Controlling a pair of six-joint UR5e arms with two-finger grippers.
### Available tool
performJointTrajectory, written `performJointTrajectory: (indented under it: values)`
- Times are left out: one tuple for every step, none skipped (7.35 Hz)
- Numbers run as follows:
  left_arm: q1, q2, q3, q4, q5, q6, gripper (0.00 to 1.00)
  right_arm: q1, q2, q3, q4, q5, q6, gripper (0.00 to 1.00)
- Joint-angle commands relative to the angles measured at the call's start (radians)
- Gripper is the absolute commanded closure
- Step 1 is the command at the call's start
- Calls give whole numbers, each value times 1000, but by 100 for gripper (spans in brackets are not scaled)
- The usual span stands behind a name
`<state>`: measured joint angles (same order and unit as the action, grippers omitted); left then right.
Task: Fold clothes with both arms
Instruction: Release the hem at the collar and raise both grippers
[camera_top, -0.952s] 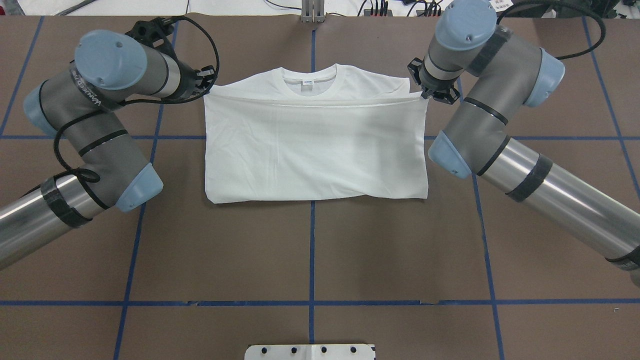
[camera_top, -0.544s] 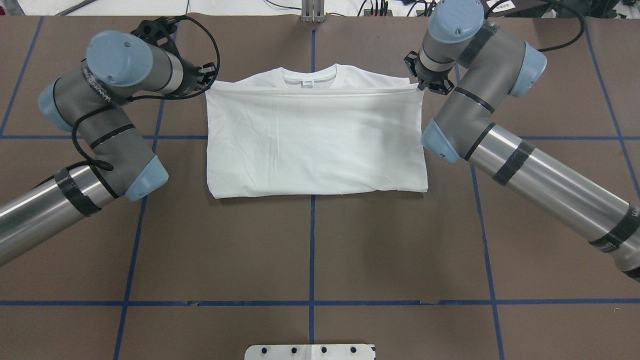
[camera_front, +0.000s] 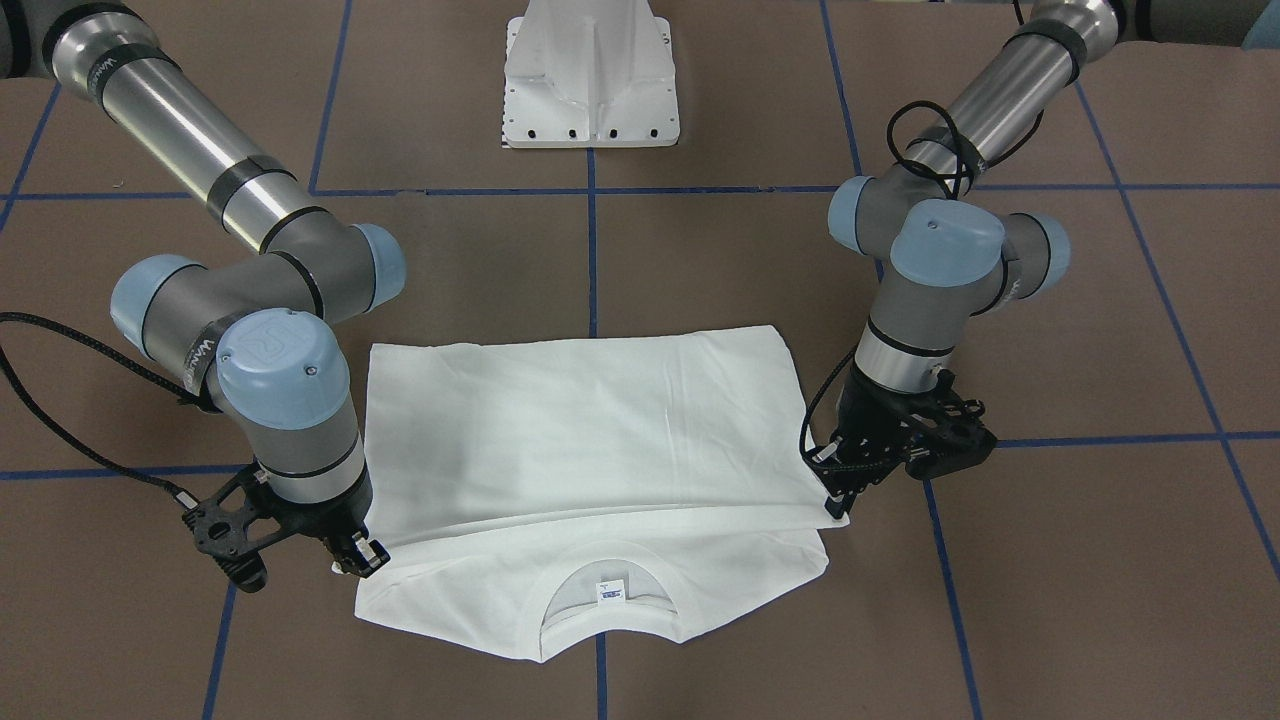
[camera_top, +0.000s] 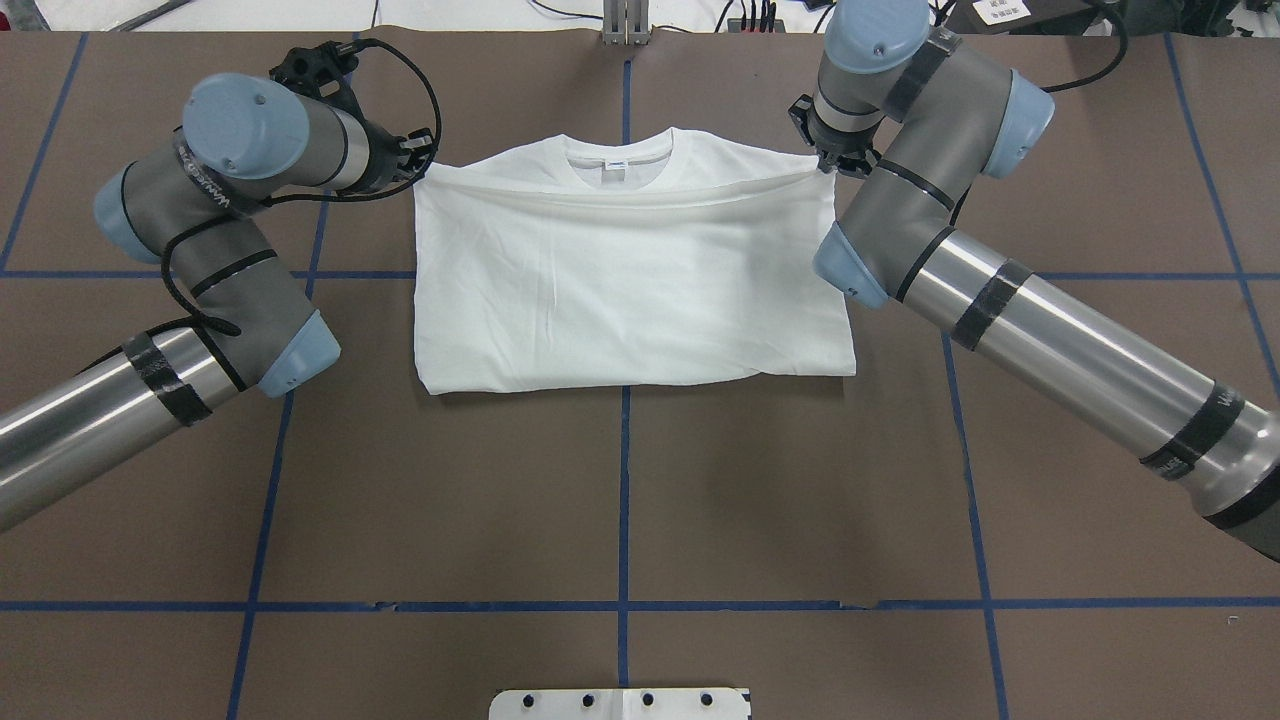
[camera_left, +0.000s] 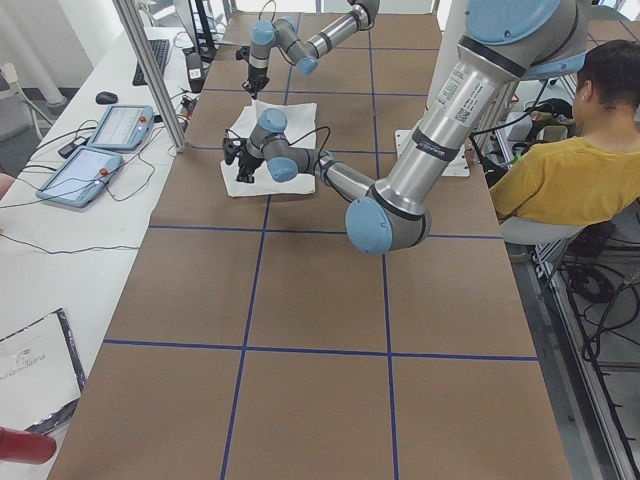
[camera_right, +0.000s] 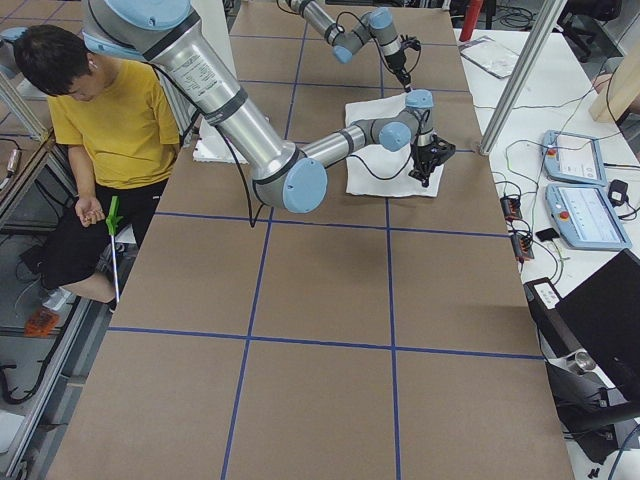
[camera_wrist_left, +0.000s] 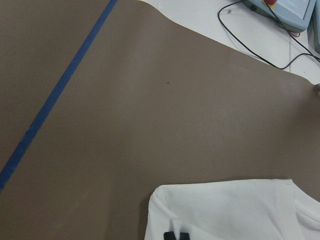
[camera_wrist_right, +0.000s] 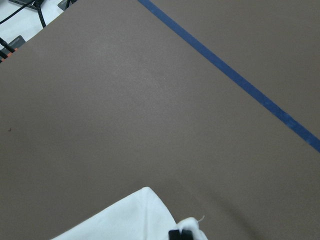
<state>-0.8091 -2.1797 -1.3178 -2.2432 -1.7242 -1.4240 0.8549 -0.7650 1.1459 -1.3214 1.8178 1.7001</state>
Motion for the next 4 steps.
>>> performJointTrajectory:
  values:
    - [1,-17,44,-33,0,5,91,-4,4,-14,1,-2,0,100]
    - [1,-23,54,-35,0,4,90,-7,4,-15,1,-2,0,100]
    - [1,-26,69,-39,0,5,90,-11,6,-17,1,-2,-2,100]
    - [1,-31,81,-50,0,5,85,-13,6,-17,45,-3,1,100]
